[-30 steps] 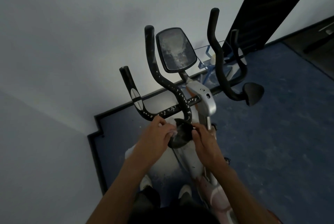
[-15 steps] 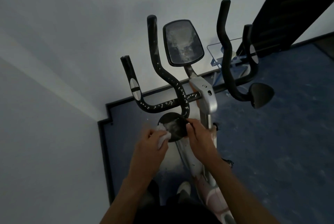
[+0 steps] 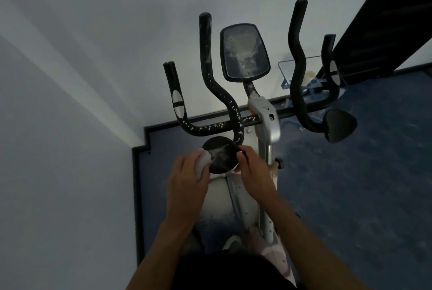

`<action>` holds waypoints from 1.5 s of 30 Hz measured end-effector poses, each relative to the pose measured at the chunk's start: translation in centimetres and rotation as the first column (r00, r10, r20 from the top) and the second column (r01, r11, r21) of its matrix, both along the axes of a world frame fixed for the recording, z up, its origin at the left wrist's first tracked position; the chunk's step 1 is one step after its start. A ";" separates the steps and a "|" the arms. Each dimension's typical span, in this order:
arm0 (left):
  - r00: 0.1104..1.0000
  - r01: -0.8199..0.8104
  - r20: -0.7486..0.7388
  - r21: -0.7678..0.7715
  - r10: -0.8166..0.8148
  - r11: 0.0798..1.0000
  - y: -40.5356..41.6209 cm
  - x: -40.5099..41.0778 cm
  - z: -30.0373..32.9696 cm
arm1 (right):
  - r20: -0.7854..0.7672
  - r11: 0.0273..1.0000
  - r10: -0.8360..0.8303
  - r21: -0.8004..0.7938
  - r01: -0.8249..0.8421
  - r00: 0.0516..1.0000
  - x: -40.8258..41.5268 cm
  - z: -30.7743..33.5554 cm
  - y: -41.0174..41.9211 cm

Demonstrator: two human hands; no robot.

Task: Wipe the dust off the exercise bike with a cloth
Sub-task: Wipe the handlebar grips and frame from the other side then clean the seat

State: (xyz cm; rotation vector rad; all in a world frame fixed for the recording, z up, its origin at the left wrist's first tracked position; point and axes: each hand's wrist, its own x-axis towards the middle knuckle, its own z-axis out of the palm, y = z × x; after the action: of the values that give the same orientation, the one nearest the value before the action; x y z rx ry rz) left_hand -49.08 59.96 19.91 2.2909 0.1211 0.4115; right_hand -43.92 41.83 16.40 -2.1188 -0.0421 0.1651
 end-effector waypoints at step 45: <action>0.998 0.067 0.011 -0.005 -0.066 0.998 -1.3 -0.9 -1.6 | 0.122 0.992 -0.087 -0.076 0.097 0.989 1.4 3.5 -4.1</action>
State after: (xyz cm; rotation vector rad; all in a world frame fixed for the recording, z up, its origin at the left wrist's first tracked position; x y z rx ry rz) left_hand -49.95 58.66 18.27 2.2802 0.0406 0.3883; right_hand -42.48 37.71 19.88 -2.2055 -0.0074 -0.0138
